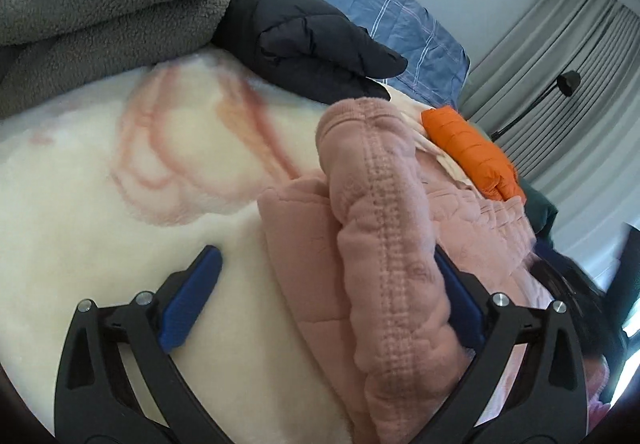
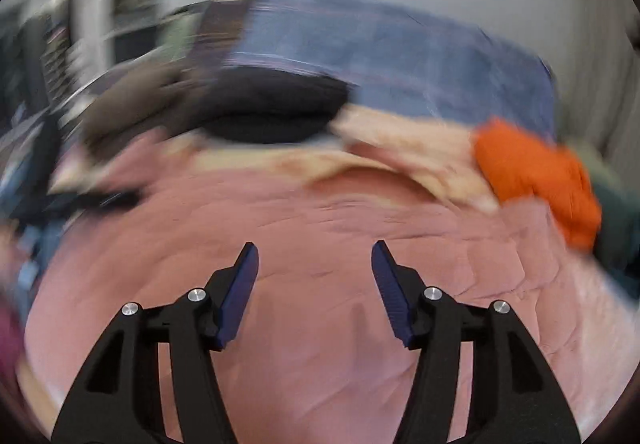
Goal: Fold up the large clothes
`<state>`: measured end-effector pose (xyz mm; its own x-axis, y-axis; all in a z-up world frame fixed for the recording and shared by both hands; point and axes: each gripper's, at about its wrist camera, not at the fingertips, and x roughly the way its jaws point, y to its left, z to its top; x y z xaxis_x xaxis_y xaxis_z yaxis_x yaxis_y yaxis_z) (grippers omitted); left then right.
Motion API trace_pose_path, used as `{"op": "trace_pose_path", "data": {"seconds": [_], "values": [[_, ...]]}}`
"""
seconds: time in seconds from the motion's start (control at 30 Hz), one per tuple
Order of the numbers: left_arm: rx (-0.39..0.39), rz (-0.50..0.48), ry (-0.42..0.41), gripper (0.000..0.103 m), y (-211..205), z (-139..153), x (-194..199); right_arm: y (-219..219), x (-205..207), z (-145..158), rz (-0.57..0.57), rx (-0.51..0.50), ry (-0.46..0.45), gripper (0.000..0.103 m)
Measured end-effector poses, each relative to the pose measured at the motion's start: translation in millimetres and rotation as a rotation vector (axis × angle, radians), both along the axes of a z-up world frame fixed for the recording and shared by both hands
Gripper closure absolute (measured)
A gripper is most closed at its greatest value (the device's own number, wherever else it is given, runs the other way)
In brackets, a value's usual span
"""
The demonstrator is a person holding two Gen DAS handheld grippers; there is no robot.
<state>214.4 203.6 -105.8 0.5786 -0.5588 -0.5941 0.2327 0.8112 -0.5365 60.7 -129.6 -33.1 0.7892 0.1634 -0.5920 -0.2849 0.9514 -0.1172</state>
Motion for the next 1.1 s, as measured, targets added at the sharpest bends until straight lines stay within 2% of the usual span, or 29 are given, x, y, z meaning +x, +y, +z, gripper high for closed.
{"op": "trace_pose_path", "data": {"seconds": [0.13,0.27,0.37,0.57,0.73,0.87,1.1], "values": [[-0.006,-0.001,-0.005,0.002,-2,0,-2,61,-82,-9,0.295,-0.201,-0.117,0.034],[-0.011,0.0,-0.005,0.002,0,0,-4,99,-119,-37,0.456,-0.331,-0.121,0.034],[-0.02,0.0,-0.004,0.002,3,-1,-4,108,-124,-46,0.451,-0.388,-0.157,0.034],[-0.034,0.001,-0.004,0.002,8,-1,-4,101,-127,-45,0.479,-0.405,-0.151,0.031],[-0.034,0.002,-0.005,0.002,8,-2,-5,117,-134,-63,0.536,-0.464,-0.151,0.03],[-0.036,0.001,-0.005,0.002,8,-2,-5,137,-123,-67,0.505,-0.483,-0.186,0.03],[-0.047,-0.001,-0.005,0.002,11,-2,-6,156,-111,-69,0.45,-0.494,-0.186,0.03]]}}
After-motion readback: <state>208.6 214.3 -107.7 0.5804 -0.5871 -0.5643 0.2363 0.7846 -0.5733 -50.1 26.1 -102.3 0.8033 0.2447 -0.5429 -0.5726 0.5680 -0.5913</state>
